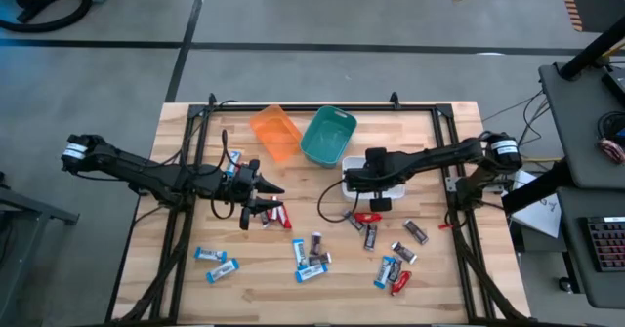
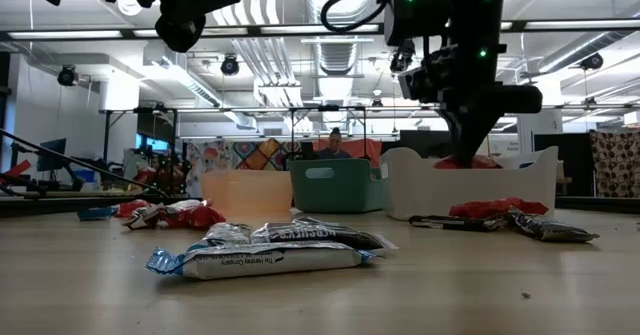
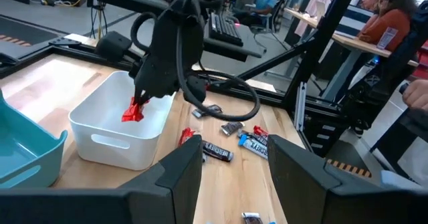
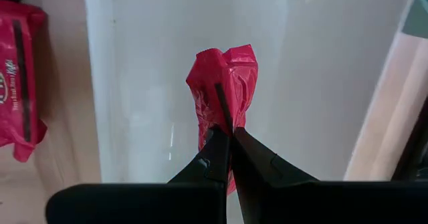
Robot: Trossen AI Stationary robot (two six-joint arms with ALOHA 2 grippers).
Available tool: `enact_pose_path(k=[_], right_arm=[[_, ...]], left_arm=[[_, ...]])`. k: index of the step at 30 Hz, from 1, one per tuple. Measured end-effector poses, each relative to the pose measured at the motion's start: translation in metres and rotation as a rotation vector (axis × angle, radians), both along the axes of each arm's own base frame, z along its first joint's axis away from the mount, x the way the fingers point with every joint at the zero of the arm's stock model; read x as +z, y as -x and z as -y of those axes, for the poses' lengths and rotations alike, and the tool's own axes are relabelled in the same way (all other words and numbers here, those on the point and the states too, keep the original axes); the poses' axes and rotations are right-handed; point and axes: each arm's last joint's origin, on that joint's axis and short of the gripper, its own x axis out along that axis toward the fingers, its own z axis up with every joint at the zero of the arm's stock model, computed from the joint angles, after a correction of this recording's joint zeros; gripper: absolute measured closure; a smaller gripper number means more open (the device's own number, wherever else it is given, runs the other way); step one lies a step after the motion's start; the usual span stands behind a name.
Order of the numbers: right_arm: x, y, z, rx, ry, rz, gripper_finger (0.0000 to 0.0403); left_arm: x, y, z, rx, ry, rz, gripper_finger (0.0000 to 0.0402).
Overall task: Sort candy
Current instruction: Put the red chocolate bar into the white bin, then put the brown chocolate bar into the orange bin
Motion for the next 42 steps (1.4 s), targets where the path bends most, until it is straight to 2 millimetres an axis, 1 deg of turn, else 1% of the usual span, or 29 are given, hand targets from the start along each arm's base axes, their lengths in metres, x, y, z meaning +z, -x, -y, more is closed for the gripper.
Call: enact_pose_path(k=[7, 13, 19, 22, 30, 35, 38, 42], right_arm=[[-0.004, -0.002, 0.000, -0.008, -0.001, -0.004, 0.0394], [0.003, -0.001, 0.001, -0.023, -0.001, 0.040, 0.0394], [0.003, -0.001, 0.001, -0.034, -0.017, 0.045, 0.0390], [0.003, -0.001, 0.001, -0.048, -0.025, 0.049, 0.0375], [0.003, -0.002, 0.001, -0.055, -0.025, 0.054, 0.0305], [0.004, 0.000, 0.000, -0.075, -0.026, 0.054, 0.0268], [0.010, -0.001, 0.000, -0.085, -0.027, 0.067, 0.0260], [0.027, -0.002, 0.000, -0.089, -0.029, 0.106, 0.0262]], left_arm=[[0.000, 0.000, 0.000, -0.001, -0.004, 0.001, 0.0248], [0.000, 0.000, 0.000, -0.001, -0.004, 0.001, 0.0248], [0.000, 0.000, 0.000, -0.001, -0.003, 0.002, 0.0248], [0.000, 0.000, 0.000, -0.001, -0.003, 0.002, 0.0248], [0.000, 0.000, 0.000, 0.001, 0.004, 0.003, 0.0248], [0.001, 0.000, 0.000, 0.004, 0.028, 0.006, 0.0248], [0.000, 0.000, 0.000, 0.008, 0.060, 0.000, 0.0248], [-0.002, 0.000, 0.001, -0.008, 0.090, -0.025, 0.0248]])
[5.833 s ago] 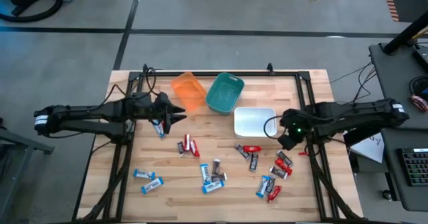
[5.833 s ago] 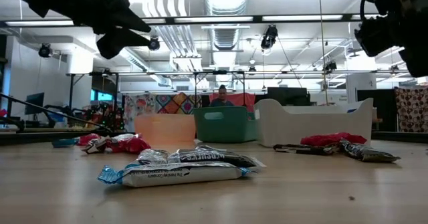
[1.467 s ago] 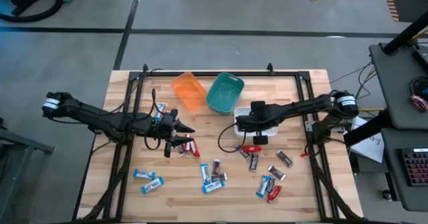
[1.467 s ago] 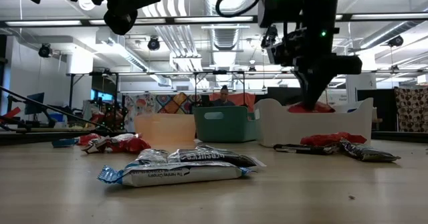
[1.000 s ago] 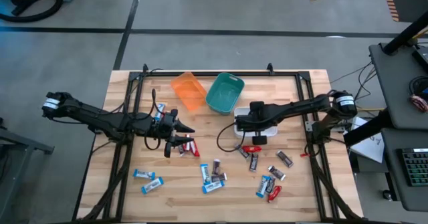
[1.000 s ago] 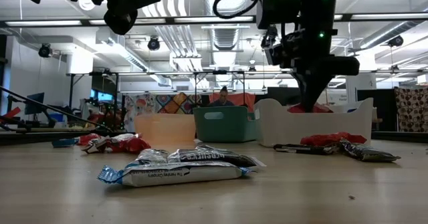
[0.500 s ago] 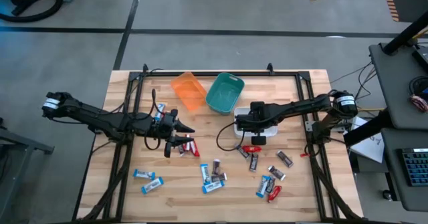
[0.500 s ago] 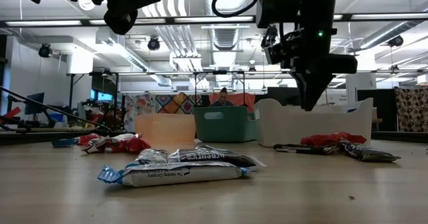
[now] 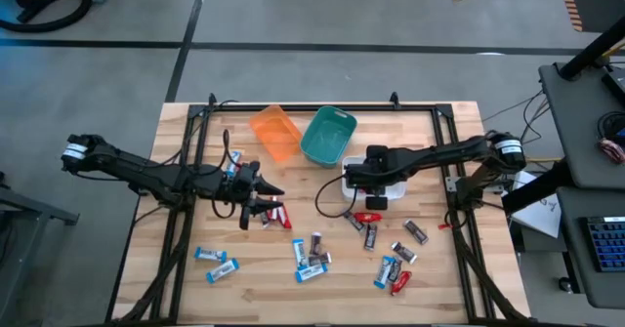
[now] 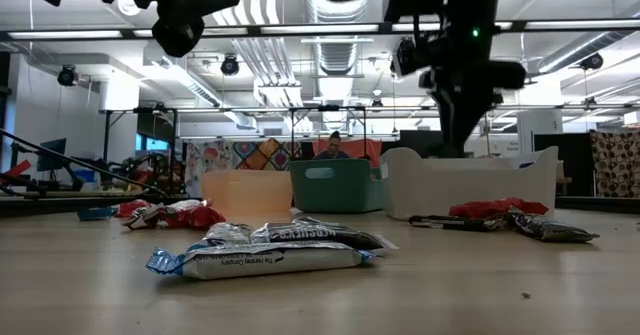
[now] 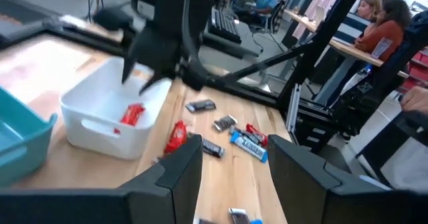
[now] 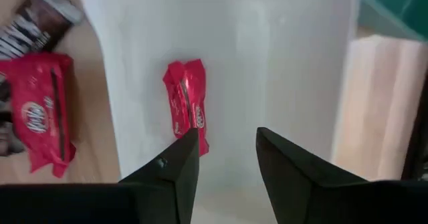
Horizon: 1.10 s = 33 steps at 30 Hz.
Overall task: Sort candy
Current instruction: Put the brown chocolate bar into the orange bin
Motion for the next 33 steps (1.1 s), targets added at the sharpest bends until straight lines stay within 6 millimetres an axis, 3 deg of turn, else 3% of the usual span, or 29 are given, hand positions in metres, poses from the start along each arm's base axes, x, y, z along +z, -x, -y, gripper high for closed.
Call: enact_pose_path(k=[5, 14, 25, 33], right_arm=[[0.032, -0.001, 0.000, -0.059, -0.013, 0.098, 0.0269], [0.077, 0.015, -0.014, -0.045, -0.082, 0.312, 0.0280], [0.100, 0.034, -0.035, -0.034, -0.138, 0.442, 0.0278], [0.100, 0.030, -0.040, -0.007, -0.140, 0.470, 0.0283]], left_arm=[[-0.008, 0.002, 0.002, -0.015, 0.052, -0.089, 0.0248], [-0.037, 0.017, 0.010, 0.036, 0.259, -0.444, 0.0248], [-0.058, 0.038, 0.015, 0.224, 0.522, -0.767, 0.0248], [-0.068, 0.036, 0.012, 0.412, 0.545, -0.782, 0.0248]])
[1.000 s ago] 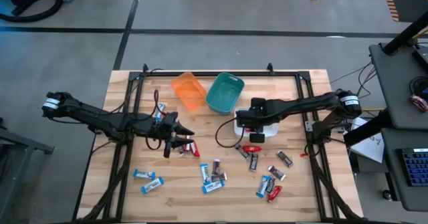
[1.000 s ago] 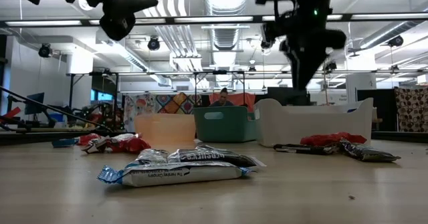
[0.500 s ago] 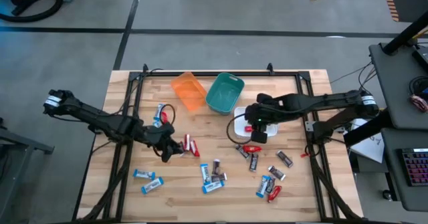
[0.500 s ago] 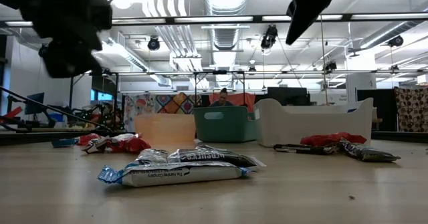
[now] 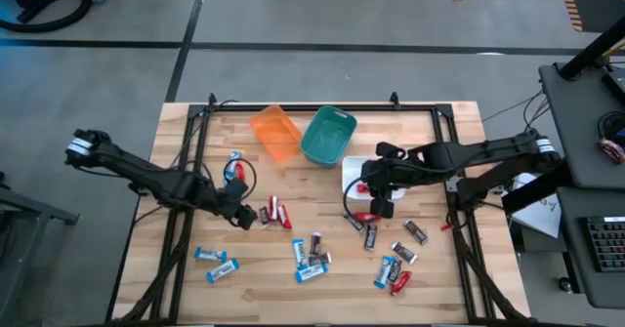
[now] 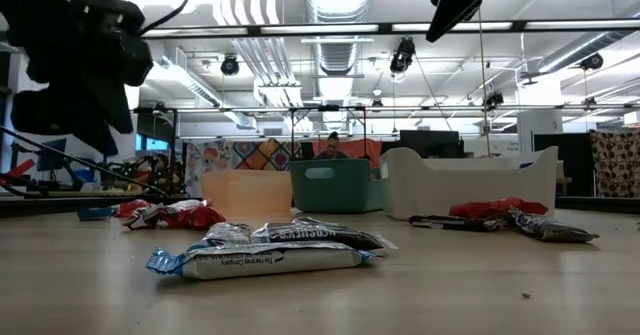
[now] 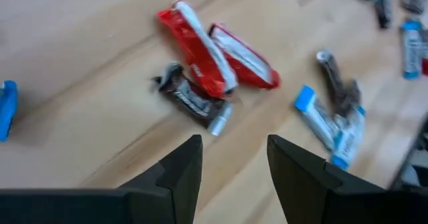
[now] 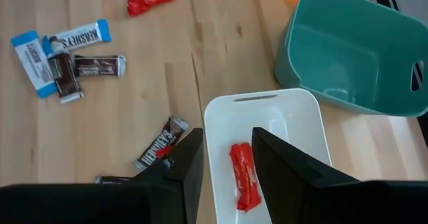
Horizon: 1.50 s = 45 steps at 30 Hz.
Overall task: Sort candy
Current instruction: Put the brown chocolate bar into the orange bin
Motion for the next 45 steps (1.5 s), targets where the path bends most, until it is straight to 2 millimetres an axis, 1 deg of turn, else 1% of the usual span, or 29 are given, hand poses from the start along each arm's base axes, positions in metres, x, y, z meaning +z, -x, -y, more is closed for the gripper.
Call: enact_pose_path(k=[5, 9, 14, 17, 25, 33, 35, 38, 45], right_arm=[[-0.005, -0.004, -0.001, 0.013, 0.011, -0.021, 0.0284], [-0.008, -0.006, -0.001, 0.023, 0.019, -0.038, 0.0284], [-0.010, -0.008, -0.001, 0.033, 0.026, -0.047, 0.0284], [-0.010, -0.008, -0.001, 0.033, 0.027, -0.047, 0.0284], [-0.011, -0.008, -0.001, 0.032, 0.026, -0.049, 0.0284], [-0.010, -0.008, -0.001, 0.029, 0.024, -0.046, 0.0284], [-0.010, -0.008, -0.001, 0.029, 0.024, -0.045, 0.0284], [-0.010, -0.008, -0.001, 0.029, 0.024, -0.045, 0.0284], [-0.011, -0.008, -0.001, 0.028, 0.024, -0.045, 0.0284]], left_arm=[[-0.018, -0.012, 0.004, 0.042, -0.016, -0.072, 0.0248], [-0.029, -0.016, 0.006, 0.048, -0.016, -0.136, 0.0248], [-0.035, -0.023, 0.008, 0.059, -0.012, -0.125, 0.0248], [-0.038, -0.027, 0.008, 0.077, -0.038, -0.105, 0.0248], [-0.051, -0.032, 0.007, 0.108, -0.079, -0.150, 0.0248], [-0.060, -0.036, 0.007, 0.103, -0.105, -0.173, 0.0250], [-0.061, -0.037, 0.007, 0.104, -0.108, -0.175, 0.0259], [-0.061, -0.037, 0.007, 0.096, -0.117, -0.176, 0.0283], [-0.060, -0.039, 0.007, 0.064, -0.145, -0.158, 0.0370]])
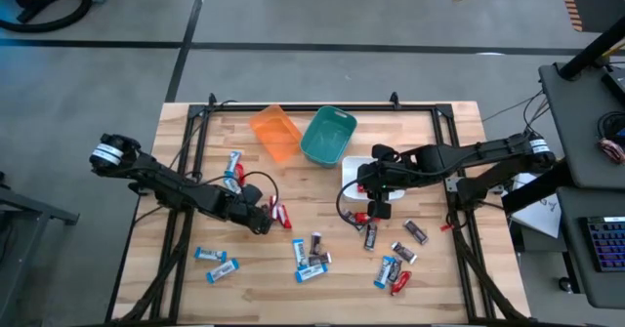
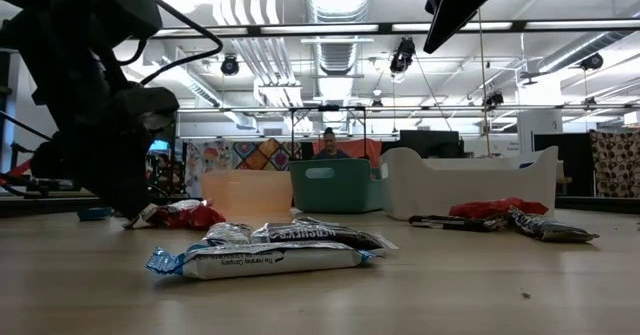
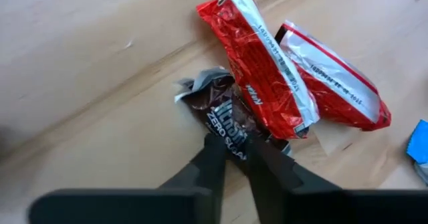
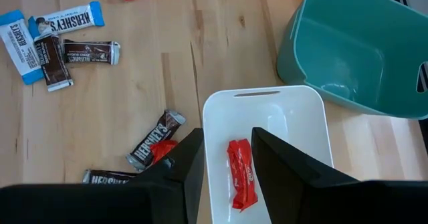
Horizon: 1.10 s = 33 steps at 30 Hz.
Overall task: Sort candy
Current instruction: Put the brown chocolate bar into the orange bin
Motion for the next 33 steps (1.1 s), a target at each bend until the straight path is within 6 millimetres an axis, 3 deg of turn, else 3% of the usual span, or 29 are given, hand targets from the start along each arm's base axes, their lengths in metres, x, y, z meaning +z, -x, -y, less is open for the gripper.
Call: enact_pose_path(k=[3, 10, 23, 28, 33], right_arm=[[0.000, 0.000, 0.000, 0.000, 0.000, 0.000, 0.0284], [0.000, 0.000, 0.000, 0.000, 0.000, 0.001, 0.0284], [0.000, 0.000, 0.000, 0.000, -0.001, 0.003, 0.0284], [0.000, 0.000, 0.000, 0.000, -0.001, 0.005, 0.0284], [0.000, -0.001, 0.000, 0.000, -0.001, 0.007, 0.0284]], left_arm=[[0.000, 0.000, 0.000, -0.006, -0.009, 0.002, 0.0396], [0.004, 0.002, -0.001, -0.044, -0.026, 0.007, 0.0401], [0.046, 0.015, -0.004, -0.131, 0.006, 0.193, 0.0401], [0.042, 0.012, -0.005, -0.052, 0.002, 0.193, 0.0395], [0.031, 0.006, -0.003, -0.044, -0.002, 0.132, 0.0354]])
